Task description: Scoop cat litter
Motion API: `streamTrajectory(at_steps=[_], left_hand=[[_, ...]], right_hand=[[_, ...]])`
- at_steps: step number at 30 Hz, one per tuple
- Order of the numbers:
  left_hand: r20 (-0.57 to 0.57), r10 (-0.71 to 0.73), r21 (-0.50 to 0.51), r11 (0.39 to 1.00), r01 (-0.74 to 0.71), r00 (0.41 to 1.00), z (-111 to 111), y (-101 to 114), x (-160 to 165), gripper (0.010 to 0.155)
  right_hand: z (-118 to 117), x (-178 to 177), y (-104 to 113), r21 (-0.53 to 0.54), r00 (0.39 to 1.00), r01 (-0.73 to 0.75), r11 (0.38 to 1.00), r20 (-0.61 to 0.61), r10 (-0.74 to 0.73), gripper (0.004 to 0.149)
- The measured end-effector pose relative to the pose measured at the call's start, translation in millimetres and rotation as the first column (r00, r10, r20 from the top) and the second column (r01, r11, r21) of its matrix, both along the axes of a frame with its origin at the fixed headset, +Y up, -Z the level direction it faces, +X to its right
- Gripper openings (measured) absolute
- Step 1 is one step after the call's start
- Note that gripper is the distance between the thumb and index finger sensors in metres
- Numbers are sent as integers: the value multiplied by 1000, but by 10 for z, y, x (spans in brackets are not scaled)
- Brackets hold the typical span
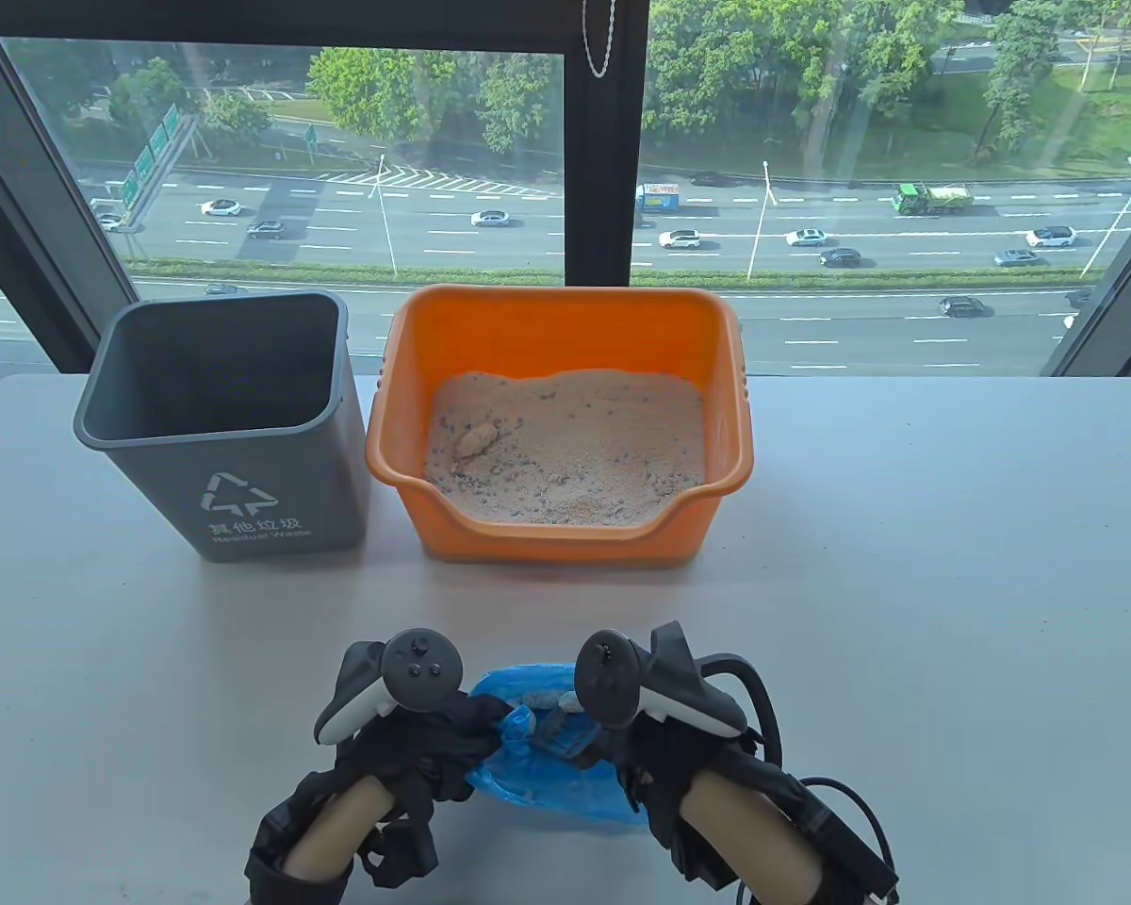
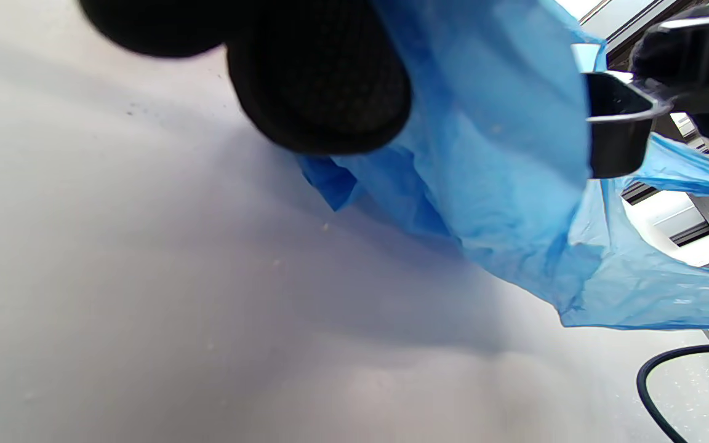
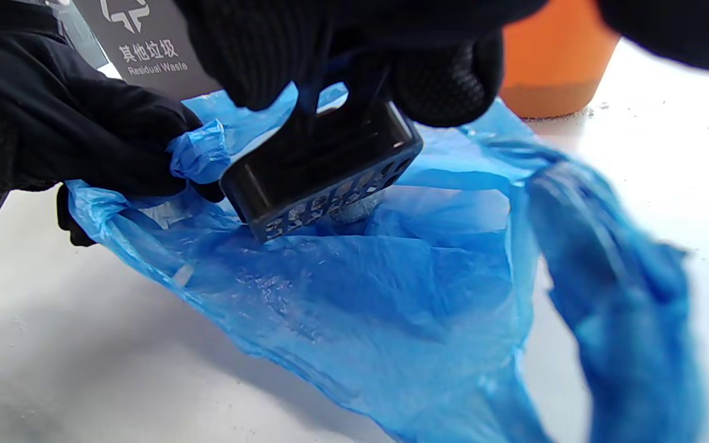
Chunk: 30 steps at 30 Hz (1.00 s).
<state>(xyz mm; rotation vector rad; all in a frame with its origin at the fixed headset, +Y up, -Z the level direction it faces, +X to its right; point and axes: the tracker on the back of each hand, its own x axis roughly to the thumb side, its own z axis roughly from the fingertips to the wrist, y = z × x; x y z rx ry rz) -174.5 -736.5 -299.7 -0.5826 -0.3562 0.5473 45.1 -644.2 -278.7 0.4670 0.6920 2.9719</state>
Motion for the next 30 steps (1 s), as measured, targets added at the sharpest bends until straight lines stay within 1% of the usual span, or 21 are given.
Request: streamTrajectory(at_steps=[2, 6, 10, 15, 18, 21, 23, 25, 27, 28, 30], left_hand=[[-5, 6, -5, 1000, -6, 1000, -6, -7, -10, 41], [-9, 8, -8, 1000, -8, 1000, -17, -11, -24, 41], [-9, 7, -11, 1000, -7, 1000, -12, -8, -19, 41], [-6, 3, -9, 1000, -3, 1000, -11, -11, -11, 41], [-3, 1, -9, 1000, -1, 1000, -11, -13, -12, 41], [-4, 1, -10, 1000, -1, 1000, -13, -12, -15, 41], [-2, -1, -11, 1000, 1, 1000, -14, -10, -16, 41], [0, -5, -10, 1000, 5, 1000, -14, -10, -15, 41], [4, -6, -8, 1000, 6, 1000, -15, -10, -10, 41], [5, -6, -8, 1000, 6, 1000, -17, -12, -8, 41], [9, -9, -12, 1000, 9, 1000, -19, -24, -2, 41]], right_hand=[[-4, 50, 19, -34, 999, -10, 999, 37, 11, 60], [61, 235, 29, -54, 998, -11, 998, 66, 15, 60], [165, 429, 121, -43, 997, 37, 998, 75, -34, 60], [290, 591, 336, -46, 977, 209, 977, 44, -207, 59], [279, 640, 483, -52, 942, 336, 940, 26, -336, 60], [202, 631, 591, -41, 899, 437, 899, 15, -437, 60], [116, 593, 631, 2, 884, 467, 884, 20, -467, 60], [-1, 534, 648, 63, 883, 464, 883, 40, -467, 60], [-171, 446, 630, 112, 887, 446, 888, 79, -455, 61], [-235, 414, 620, 119, 889, 438, 891, 87, -449, 61], [-468, 313, 575, 111, 900, 408, 906, 118, -420, 61]])
